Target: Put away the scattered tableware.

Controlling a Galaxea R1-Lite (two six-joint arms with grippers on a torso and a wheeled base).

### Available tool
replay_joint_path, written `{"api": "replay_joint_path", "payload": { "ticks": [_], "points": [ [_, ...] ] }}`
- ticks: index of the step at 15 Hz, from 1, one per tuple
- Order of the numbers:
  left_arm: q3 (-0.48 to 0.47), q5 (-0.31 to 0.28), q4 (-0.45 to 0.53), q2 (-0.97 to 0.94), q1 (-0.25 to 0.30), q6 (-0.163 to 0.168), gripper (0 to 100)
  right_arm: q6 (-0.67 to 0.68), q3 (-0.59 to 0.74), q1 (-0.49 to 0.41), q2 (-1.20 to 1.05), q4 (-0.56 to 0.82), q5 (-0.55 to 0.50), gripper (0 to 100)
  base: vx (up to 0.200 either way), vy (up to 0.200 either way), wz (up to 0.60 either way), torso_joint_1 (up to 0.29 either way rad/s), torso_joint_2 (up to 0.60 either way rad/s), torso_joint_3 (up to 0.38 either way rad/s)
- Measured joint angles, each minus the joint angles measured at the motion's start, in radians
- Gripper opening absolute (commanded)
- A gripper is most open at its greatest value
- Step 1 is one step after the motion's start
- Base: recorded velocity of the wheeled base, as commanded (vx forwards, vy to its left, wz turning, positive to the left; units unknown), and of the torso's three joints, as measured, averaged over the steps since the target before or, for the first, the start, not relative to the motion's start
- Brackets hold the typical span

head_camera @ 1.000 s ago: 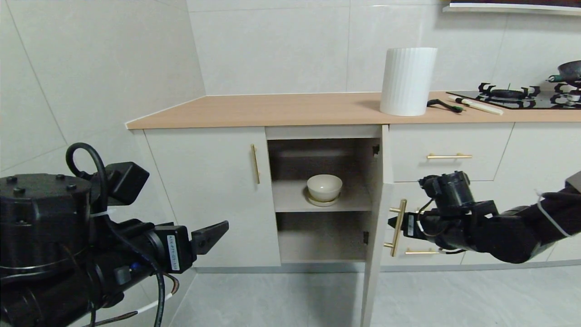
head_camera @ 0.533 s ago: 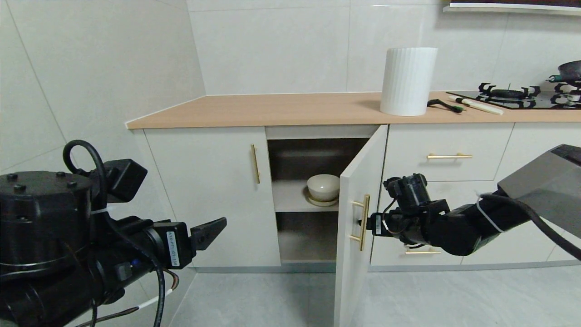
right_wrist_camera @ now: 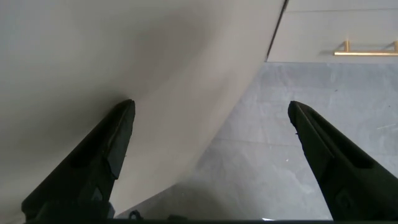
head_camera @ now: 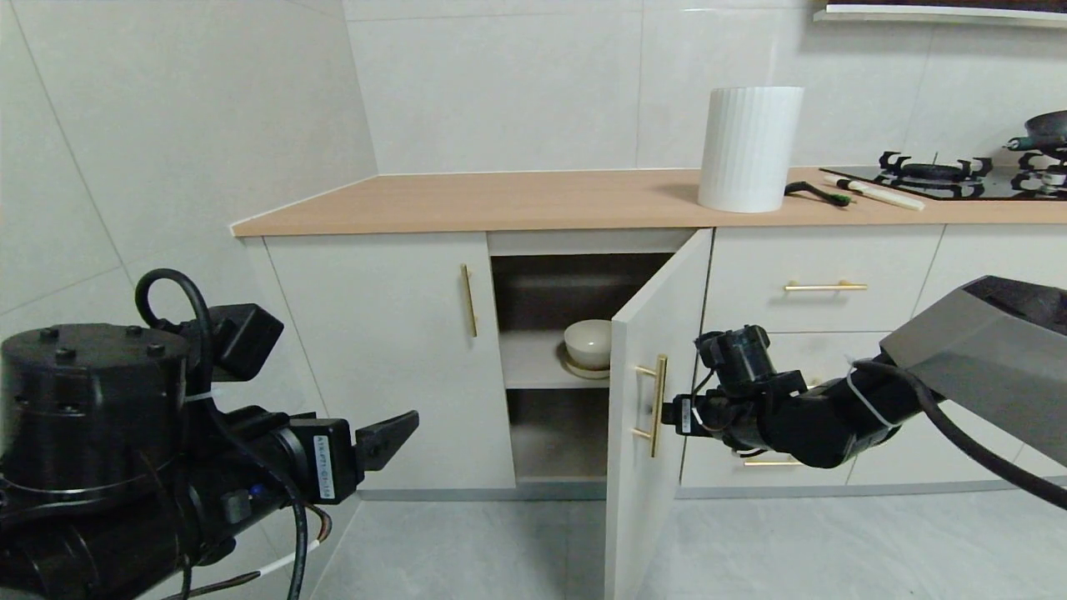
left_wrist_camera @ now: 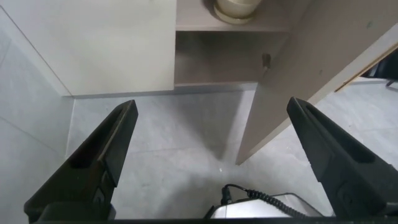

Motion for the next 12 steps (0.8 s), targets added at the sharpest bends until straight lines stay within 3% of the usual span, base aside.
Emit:
{"api": "replay_joint_path", "payload": {
  "ticks": [7,12],
  "points": [
    [0.004,-0.003,-0.001,0.005,0.000,0.006,100,0.030,-0.014,0.018,0.027,0.002,0.000,100,0.200,0.000,0.00,0.000,0.00,0.001],
    [0.007,-0.002,-0.009,0.015,0.000,0.006,100,0.176,-0.098,0.031,0.062,-0.001,0.001,100,0.000,0.000,0.00,0.000,0.00,0.000]
  ]
}}
